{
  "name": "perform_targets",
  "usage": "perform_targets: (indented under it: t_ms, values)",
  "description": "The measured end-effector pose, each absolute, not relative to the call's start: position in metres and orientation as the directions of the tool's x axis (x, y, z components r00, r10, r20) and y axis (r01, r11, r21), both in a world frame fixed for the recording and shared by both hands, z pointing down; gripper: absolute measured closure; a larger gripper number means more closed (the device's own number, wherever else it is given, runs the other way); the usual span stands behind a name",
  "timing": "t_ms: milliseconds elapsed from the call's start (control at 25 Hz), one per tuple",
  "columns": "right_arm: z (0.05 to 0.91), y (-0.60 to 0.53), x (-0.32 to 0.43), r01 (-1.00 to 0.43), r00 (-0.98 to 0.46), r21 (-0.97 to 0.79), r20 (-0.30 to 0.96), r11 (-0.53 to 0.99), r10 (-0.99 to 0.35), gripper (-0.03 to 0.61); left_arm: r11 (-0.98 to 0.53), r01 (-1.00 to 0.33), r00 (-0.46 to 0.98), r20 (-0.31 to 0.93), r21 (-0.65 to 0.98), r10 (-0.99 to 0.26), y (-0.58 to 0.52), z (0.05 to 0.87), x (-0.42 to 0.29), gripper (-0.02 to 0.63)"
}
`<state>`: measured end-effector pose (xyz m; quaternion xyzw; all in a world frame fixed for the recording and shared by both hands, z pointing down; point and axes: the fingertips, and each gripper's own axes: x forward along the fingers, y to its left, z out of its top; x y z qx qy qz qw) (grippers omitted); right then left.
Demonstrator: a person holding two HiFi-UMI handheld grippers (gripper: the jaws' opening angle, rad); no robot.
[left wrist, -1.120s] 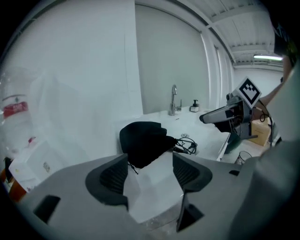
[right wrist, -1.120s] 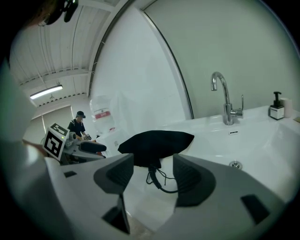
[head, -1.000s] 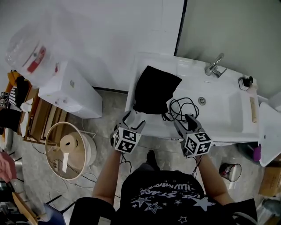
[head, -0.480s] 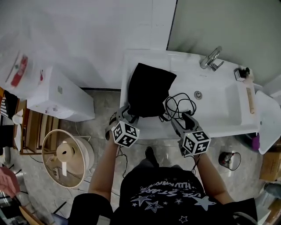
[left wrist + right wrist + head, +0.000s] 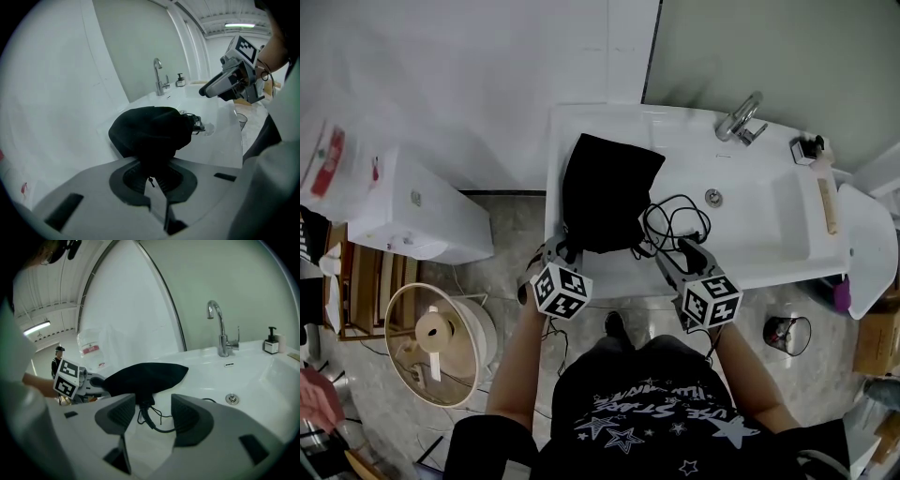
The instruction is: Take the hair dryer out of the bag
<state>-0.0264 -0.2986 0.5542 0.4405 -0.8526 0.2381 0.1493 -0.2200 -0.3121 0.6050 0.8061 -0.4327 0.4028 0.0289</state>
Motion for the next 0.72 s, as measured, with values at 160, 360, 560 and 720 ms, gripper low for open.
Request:
perform_targets:
  t_ms: [160,360,560,720]
  values:
    - [0.557,-0.299,-0.03,-0.805,-0.591,-0.28,0.468,0.523,-0.657,0.347,-0.617,-0.754,0.32,0.694,-0.226,-0.645,-0.308,0.596,-0.213,0.586]
    - [0.56,-0.296,-0.037,-0.766,-0.634,-0.281,0.477,0.578,-0.608,0.361,-0.567,-0.808,0.31,0.705,-0.158,-0.638,-0.306,0.586,-0.21,0.583]
    - [0.559,-0.286,-0.046,-0.705,-0.685,-0.261,0.49,0.659,-0.539,0.421,-0.498,-0.861,0.296,0.702,-0.097,-0.648,-0.309,0.569,-0.205,0.584]
    - [0.562,-0.276,-0.058,-0.645,-0.723,-0.249,0.507,0.723,-0.47,0.453,-0.464,-0.88,0.269,0.703,-0.098,-0.659,-0.317,0.558,-0.199,0.584]
